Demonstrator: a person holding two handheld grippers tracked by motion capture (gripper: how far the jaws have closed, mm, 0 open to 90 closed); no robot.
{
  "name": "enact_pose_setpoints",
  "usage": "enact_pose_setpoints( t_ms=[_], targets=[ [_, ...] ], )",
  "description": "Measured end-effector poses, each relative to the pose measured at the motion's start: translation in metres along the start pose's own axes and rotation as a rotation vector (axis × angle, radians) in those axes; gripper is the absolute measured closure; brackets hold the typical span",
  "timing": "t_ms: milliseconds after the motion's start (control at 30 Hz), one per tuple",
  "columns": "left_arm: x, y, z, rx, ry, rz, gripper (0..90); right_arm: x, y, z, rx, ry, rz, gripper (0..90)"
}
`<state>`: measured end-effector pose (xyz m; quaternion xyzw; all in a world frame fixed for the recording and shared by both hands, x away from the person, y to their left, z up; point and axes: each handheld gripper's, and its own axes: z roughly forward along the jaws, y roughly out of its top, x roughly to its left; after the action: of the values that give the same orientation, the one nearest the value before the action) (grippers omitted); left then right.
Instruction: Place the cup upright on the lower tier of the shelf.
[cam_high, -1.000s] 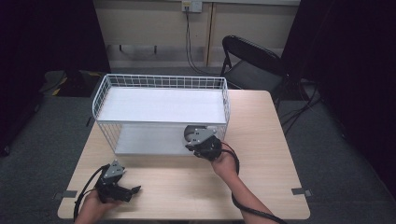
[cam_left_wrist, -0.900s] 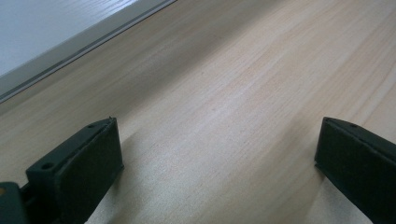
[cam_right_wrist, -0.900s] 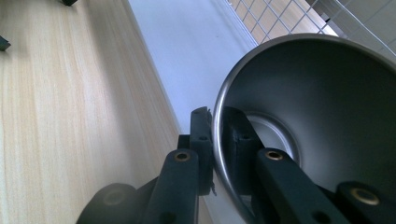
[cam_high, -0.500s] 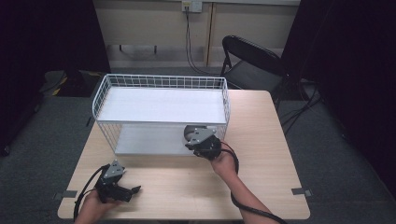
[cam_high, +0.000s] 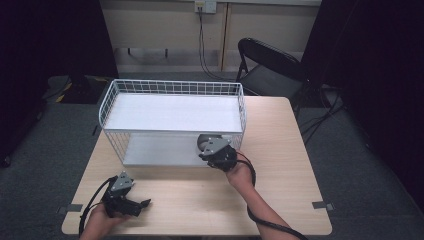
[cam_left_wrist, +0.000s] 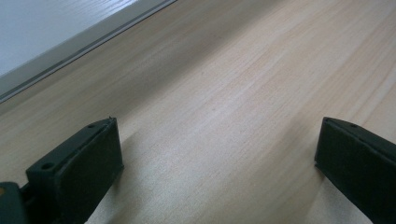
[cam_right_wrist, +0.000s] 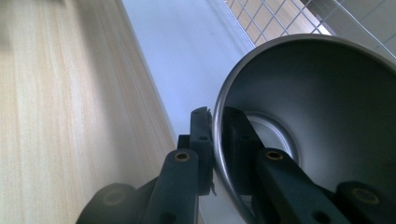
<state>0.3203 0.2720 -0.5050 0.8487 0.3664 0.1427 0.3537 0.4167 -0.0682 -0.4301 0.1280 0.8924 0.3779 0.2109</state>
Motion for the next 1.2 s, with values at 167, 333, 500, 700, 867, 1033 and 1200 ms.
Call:
enact_pose_setpoints(
  t_ms=[167,333,500,700,867,1033,1200],
  targets=[
    [0.0001,0.0,-0.0001,0.001,0.0,0.002,0.0,-0.0005,-0.0005,0.0008,0.001,-0.003,-0.004,82.4],
    [0.0,0.0,0.0,0.0,0.0,0.0,0.0,0.0013,-0.0017,0.003,0.005,-0.006,-0.009,82.4],
    [0.0002,0.0,0.0,0.001,-0.001,0.003,0.0,0.0006,-0.0024,0.0028,0.0,-0.004,-0.009,82.3],
    [0.0001,0.0,0.0,0.0,-0.001,0.001,0.0,0.0006,-0.0027,0.0027,-0.006,-0.022,-0.002,80.9],
    [0.0,0.0,0.0,0.0,0.0,0.0,0.0,0.0002,-0.0013,0.0023,-0.014,-0.052,-0.005,76.6],
    [0.0,0.0,0.0,0.0,0.0,0.0,0.0,-0.0027,0.005,-0.0013,-0.06,-0.118,0.03,52.9],
    [0.0,0.0,0.0,0.0,0.0,0.0,0.0,-0.0033,0.0064,-0.0026,-0.071,-0.114,0.045,42.6]
  ],
)
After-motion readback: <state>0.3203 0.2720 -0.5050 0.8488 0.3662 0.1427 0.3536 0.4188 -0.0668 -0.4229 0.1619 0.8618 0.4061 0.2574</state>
